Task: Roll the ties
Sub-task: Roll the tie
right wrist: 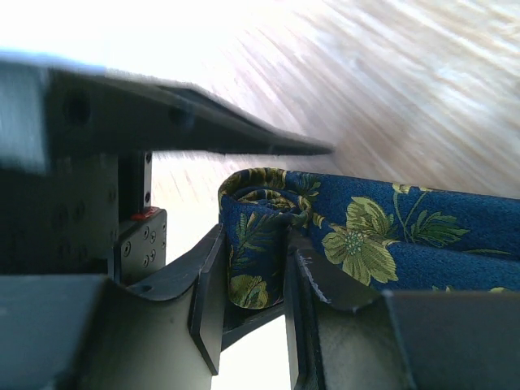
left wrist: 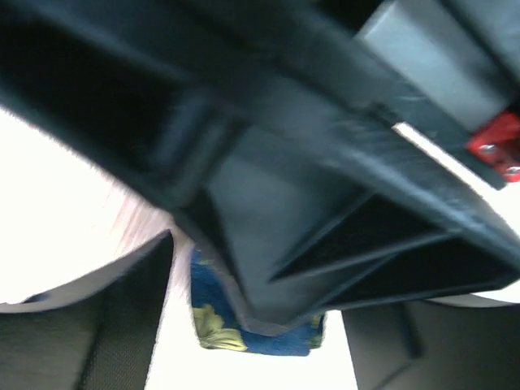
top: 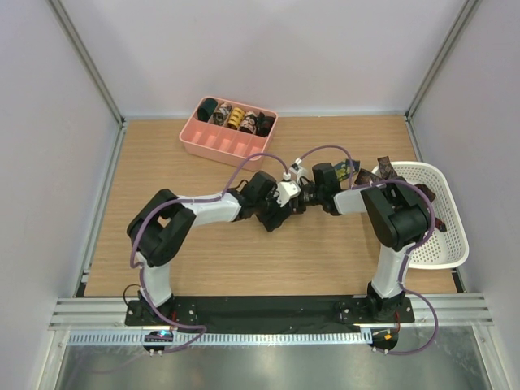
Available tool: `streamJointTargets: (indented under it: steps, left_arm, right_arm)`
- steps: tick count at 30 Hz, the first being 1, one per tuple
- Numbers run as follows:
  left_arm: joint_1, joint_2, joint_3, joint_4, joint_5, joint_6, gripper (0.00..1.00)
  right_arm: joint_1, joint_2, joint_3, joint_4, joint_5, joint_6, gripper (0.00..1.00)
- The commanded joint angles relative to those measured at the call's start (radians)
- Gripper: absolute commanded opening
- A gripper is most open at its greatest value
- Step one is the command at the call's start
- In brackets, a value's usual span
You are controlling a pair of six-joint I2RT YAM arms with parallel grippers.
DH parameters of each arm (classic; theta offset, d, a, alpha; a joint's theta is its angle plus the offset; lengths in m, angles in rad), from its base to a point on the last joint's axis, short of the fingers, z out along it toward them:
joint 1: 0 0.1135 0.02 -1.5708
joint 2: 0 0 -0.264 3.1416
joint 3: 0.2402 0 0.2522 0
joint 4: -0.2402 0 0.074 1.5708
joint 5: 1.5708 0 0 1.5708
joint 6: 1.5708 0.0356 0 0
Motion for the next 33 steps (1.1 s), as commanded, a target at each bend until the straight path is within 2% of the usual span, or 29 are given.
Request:
streamJointTargets:
  steps: [1, 5, 10, 12, 14, 16, 19, 22, 23, 28, 33]
  left_arm:
    - [-0.008, 0.043, 0.045, -0.079, -0.041, 0.026, 0.73]
    - [-0.016, 0.068, 0.079, -0.137, -0.06, 0.031, 0.47]
    - [-0.018, 0.063, 0.076, -0.163, -0.079, 0.031, 0.36]
    - [-0.018, 0.063, 0.078, -0.174, -0.092, 0.028, 0.33]
    - [-0.018, 0.063, 0.081, -0.195, -0.101, 0.025, 0.31]
    - [-0.018, 0.063, 0.081, -0.208, -0.102, 0.02, 0.31]
    - [-0.021, 0.078, 0.113, -0.25, -0.104, 0.018, 0.31]
    - [-0.03, 0.095, 0.147, -0.312, -0.13, 0.02, 0.28]
    - [-0.036, 0.1, 0.147, -0.317, -0.145, 0.015, 0.27]
    - [-0.041, 0.115, 0.153, -0.324, -0.136, 0.002, 0.27]
    - [-0.041, 0.149, 0.193, -0.399, -0.127, 0.0, 0.27]
  right_arm:
    - [-0.001, 0.011, -0.013, 0.022, 0.022, -0.011, 0.13]
    - [-0.003, 0.013, -0.018, 0.022, 0.031, -0.011, 0.15]
    - [-0.006, 0.005, -0.029, 0.013, 0.06, -0.01, 0.2]
    - [-0.012, 0.004, -0.029, -0.013, 0.088, -0.025, 0.25]
    - [-0.013, -0.004, -0.013, -0.09, 0.131, -0.051, 0.35]
    - [-0.012, -0.01, -0.006, -0.115, 0.157, -0.067, 0.38]
    - [-0.012, -0.016, 0.0, -0.144, 0.197, -0.079, 0.49]
    - [-0.012, -0.042, -0.006, -0.155, 0.211, -0.079, 0.66]
    - [-0.012, -0.051, -0.006, -0.155, 0.203, -0.077, 0.68]
    - [-0.013, -0.067, 0.019, -0.196, 0.206, -0.067, 0.68]
    - [-0.012, -0.105, 0.028, -0.233, 0.238, -0.071, 0.66]
